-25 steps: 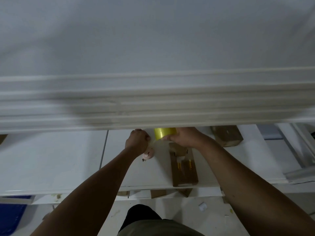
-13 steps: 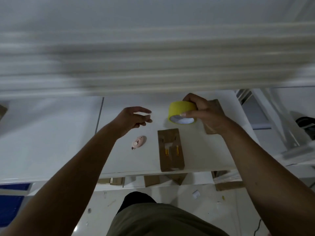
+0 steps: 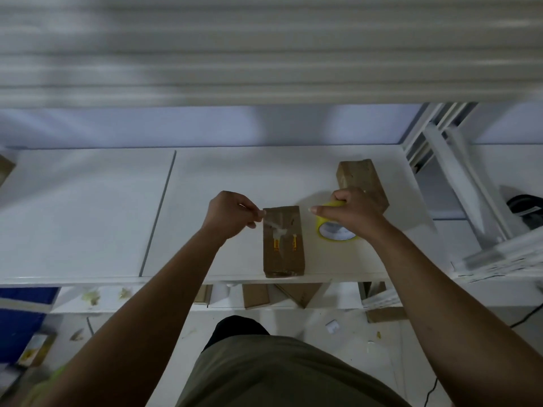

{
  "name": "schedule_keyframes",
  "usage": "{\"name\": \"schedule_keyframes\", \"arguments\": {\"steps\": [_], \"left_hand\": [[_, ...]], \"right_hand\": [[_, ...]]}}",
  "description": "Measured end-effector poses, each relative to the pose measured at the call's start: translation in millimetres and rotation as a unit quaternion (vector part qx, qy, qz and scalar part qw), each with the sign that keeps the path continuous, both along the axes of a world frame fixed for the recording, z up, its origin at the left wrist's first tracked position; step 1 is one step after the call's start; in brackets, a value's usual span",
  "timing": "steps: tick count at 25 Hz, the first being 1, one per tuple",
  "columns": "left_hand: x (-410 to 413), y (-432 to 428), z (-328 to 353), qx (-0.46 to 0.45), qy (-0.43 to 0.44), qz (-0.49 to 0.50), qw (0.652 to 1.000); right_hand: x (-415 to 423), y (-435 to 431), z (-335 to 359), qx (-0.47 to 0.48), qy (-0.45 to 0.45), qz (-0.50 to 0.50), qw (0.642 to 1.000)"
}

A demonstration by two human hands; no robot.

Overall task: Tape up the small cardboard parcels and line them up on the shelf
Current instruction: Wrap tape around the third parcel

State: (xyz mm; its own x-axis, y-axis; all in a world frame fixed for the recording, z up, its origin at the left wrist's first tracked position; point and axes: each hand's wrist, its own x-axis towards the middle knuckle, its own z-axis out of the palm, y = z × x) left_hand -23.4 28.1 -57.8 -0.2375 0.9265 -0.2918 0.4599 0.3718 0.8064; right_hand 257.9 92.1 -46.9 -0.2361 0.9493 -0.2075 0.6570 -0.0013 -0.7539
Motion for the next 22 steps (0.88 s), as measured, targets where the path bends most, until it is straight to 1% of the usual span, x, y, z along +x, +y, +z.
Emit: {"name": "schedule_keyframes", "arguments": {"steps": [5,7,8,10,11,12,13,14,17,20,22], "left_hand": [[5.9,-2.5,-8.7,-0.025,0.025,-0.002,0.999],[9.6,-3.5,-15.2,-0.047,0.025,-0.002,0.999],[13.0,-4.3,-17.9,-0.064,-0.004,0.007,0.998],[20.5,-7.5,-26.4,-0.102,-0.120,0.056,0.986],[25.1,-10.2,-31.7,-0.106,-0.167,0.091,0.976],[30.4,-13.9,-37.3,-0.096,-0.190,0.126,0.969],[36.1,-18.6,-42.1,-0.081,-0.187,0.156,0.967],[42.1,-23.7,-46.9,-0.068,-0.161,0.173,0.969],[56.8,-33.2,-55.6,-0.037,-0.045,0.170,0.984],[60.6,-30.7,-53.3,-0.032,-0.007,0.174,0.984],[64.9,-29.4,-50.4,-0.052,0.010,0.157,0.986]], "right_hand": [[-7.4,5.0,-11.7,0.030,-0.072,0.019,0.997],[-15.6,3.8,-16.5,0.045,-0.117,0.032,0.992],[-21.2,2.4,-18.1,0.052,-0.144,0.039,0.988],[-31.4,-1.3,-21.0,0.060,-0.172,0.042,0.982],[-34.5,-2.9,-22.4,0.062,-0.175,0.038,0.982],[-35.9,-4.4,-24.1,0.065,-0.178,0.034,0.981],[-35.9,-6.0,-26.3,0.070,-0.181,0.030,0.981],[-34.9,-8.0,-29.0,0.077,-0.183,0.026,0.980],[-32.4,-13.1,-33.6,0.101,-0.180,0.012,0.978],[-31.7,-15.8,-34.3,0.105,-0.170,0.010,0.980],[-31.2,-17.5,-34.5,0.116,-0.164,0.009,0.980]]}}
